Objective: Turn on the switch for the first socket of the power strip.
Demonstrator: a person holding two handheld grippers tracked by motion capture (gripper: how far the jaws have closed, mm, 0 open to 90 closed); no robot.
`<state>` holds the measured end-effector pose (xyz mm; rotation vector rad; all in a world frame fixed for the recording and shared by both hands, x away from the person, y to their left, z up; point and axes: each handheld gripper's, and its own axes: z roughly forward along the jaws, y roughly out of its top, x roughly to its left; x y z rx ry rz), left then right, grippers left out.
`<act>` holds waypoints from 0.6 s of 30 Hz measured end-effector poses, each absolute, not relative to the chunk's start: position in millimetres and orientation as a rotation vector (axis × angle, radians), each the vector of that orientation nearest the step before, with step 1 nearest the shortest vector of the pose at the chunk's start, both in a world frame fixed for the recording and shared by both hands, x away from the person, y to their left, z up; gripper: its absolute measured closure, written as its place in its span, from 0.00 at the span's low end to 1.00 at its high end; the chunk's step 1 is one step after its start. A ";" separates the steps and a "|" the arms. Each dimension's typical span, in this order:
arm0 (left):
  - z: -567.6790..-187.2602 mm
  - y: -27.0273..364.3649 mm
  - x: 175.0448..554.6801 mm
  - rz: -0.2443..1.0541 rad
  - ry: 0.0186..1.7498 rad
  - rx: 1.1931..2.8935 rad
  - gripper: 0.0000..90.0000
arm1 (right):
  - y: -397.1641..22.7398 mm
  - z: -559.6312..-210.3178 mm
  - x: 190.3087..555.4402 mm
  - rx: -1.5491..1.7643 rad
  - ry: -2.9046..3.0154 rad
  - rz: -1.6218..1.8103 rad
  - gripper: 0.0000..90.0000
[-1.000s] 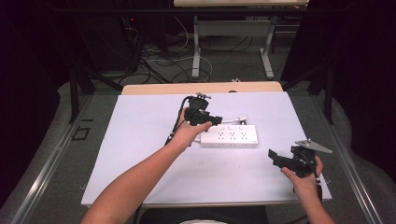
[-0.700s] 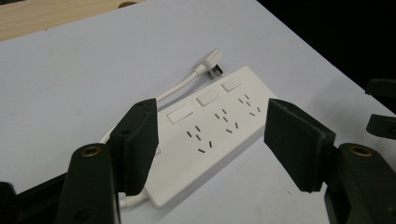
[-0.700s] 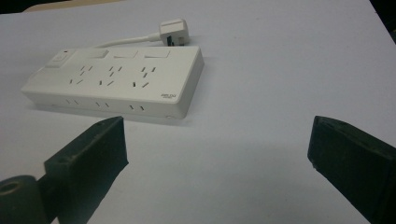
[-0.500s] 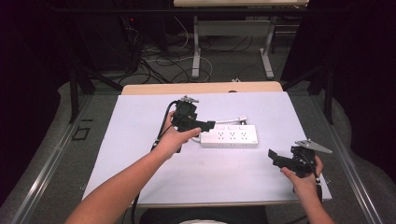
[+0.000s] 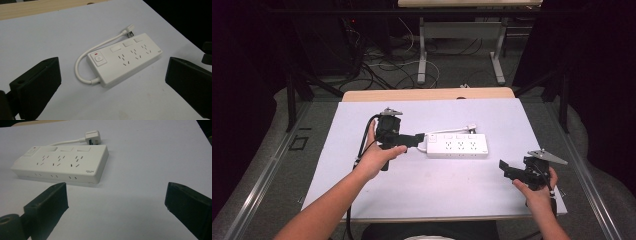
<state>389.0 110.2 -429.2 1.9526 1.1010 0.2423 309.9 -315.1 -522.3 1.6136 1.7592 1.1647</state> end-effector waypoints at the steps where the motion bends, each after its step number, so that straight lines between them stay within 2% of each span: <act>1: -429.7 113.1 386.5 0.241 1.111 1.949 0.00 | -315.3 -522.3 310.0 1.610 1.761 1.163 0.04; 9: -434.1 140.7 369.7 0.218 1.140 1.907 0.00 | -313.6 -522.4 309.8 1.623 1.751 1.166 0.04; 18: -436.7 177.5 352.6 0.310 1.203 1.847 0.00 | -314.1 -522.7 309.9 1.615 1.754 1.162 0.04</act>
